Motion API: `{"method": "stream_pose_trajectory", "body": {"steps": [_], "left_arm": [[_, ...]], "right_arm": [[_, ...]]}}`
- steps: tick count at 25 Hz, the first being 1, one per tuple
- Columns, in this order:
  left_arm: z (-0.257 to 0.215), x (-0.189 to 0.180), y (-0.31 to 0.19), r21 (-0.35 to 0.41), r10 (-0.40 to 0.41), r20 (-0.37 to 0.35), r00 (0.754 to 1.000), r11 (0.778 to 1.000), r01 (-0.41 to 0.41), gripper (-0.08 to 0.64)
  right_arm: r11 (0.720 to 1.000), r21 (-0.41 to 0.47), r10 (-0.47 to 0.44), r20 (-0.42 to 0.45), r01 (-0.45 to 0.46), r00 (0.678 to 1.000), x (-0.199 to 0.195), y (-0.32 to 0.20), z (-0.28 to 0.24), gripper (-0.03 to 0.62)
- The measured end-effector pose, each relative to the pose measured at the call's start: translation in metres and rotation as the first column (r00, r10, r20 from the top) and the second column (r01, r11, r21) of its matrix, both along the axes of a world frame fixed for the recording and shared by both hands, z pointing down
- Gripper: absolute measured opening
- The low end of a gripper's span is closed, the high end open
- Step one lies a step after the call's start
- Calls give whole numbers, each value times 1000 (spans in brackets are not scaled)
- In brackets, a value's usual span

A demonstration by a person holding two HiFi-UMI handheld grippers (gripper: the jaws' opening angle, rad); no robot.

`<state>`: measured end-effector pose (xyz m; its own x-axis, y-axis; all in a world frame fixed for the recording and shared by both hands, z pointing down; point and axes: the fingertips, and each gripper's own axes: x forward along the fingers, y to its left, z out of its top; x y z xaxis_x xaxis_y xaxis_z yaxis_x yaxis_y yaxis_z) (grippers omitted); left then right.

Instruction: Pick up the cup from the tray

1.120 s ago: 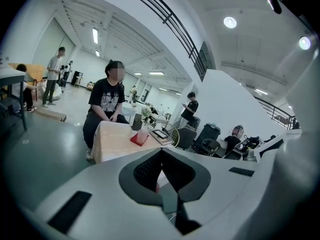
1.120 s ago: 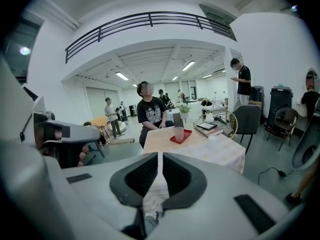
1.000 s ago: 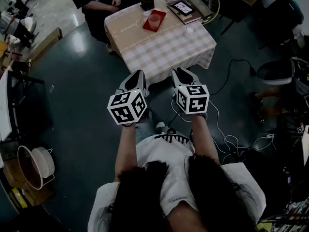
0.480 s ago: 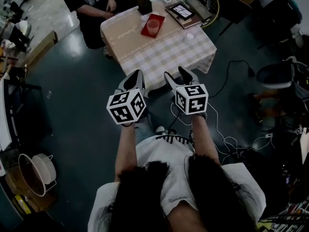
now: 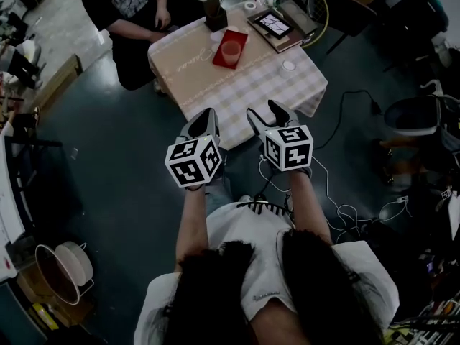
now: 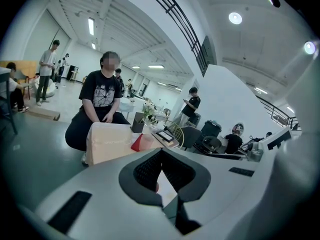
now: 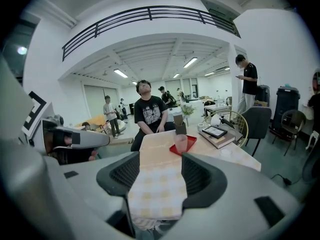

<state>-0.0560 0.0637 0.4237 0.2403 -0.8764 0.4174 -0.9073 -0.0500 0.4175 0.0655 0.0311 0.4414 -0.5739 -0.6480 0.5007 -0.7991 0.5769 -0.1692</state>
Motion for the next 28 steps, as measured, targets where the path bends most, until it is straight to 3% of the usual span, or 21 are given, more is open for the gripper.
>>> {"method": "stream_pose_trajectory", "body": {"steps": [23,28], "left_arm": [[4,-67,-102,-18,135,-16,991,991,-135,6],[0,-77,-117,23,107,-7,994,994,-107,6]], "right_arm": [[996,-30,78,-15,-79,997,-80,-83,9,270],[996,-19,80,-65,-82,995,-83,-91,15,275]]}}
